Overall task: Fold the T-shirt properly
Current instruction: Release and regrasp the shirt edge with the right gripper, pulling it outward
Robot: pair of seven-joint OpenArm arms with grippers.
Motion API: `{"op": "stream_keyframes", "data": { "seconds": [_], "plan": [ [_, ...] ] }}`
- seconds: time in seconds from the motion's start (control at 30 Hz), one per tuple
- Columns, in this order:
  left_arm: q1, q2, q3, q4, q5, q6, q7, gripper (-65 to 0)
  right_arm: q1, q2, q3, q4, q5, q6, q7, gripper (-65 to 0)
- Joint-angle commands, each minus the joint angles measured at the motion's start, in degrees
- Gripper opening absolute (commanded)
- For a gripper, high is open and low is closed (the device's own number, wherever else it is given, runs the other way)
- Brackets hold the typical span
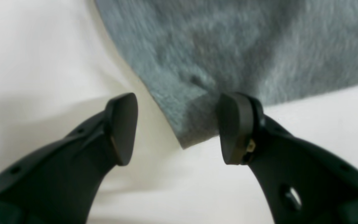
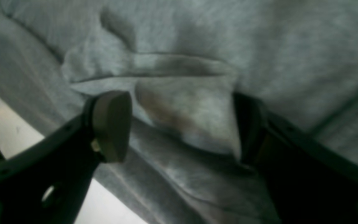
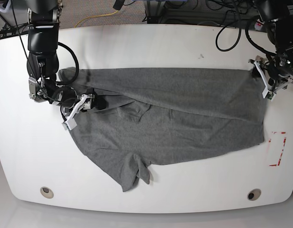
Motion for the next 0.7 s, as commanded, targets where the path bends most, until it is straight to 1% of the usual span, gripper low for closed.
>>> {"op": "stream_keyframes", "data": {
  "seconds": [0.0,0.03,0.13,0.17,0.2,0.27,0.3,0.37,0.47,0.5,0.67],
  "plan": [
    [-0.56,-1.24,-0.4,0.46,-0.06,0.14,-0.58,-27.2,1.17,0.75,0.47,0.98,0.9,0.4,1.1,-20.0],
    [-0.56,-1.24,-0.4,0.46,-0.06,0.14,-0.58,-27.2,0.82,0.67,0.47,0.98,0.9,0.4,1.1,-20.6],
    [-0.21,-1.33,-0.4,0.46,-0.06,0.14,-0.67,-27.2,0.64,-0.39,0.64,0.98,0.9,0.4,1.27,-29.2],
    [0.23,-1.42,-0.4,0.46,-0.06,0.14,-0.67,-27.2,0.64,-0.65,0.82,0.98,0.9,0.4,1.36,-33.9],
    [0.5,-1.42,-0.4,0.73,-0.06,0.14,-0.67,-27.2,0.82,-0.83,0.91,0.98,0.9,0.4,1.36,-40.4],
    [0.58,-1.42,-0.4,0.82,-0.06,0.14,-0.67,-27.2,0.91,-0.74,0.91,0.8,0.9,0.4,1.45,-50.4],
    [0.67,-1.51,-0.4,0.73,-0.06,0.14,-0.67,-27.2,0.99,-0.74,0.91,0.8,0.9,0.4,1.45,-56.4],
    [0.67,-2.21,-0.4,0.46,-0.06,0.14,-0.67,-27.2,1.08,-0.74,0.91,0.89,0.9,0.4,1.45,-64.7],
    [0.76,-2.82,-0.22,0.38,0.03,0.14,-0.76,-27.2,2.14,-0.65,0.91,0.89,0.9,0.4,1.45,-65.0],
    [0.76,-2.91,-0.22,0.38,0.12,0.14,-0.76,-27.2,2.58,0.05,0.91,0.89,0.9,0.4,1.45,-65.0],
    [0.58,-2.91,-0.22,0.46,3.63,0.14,-0.93,-27.2,4.86,1.28,0.91,0.8,0.99,0.4,1.45,-65.0]
  ]
}}
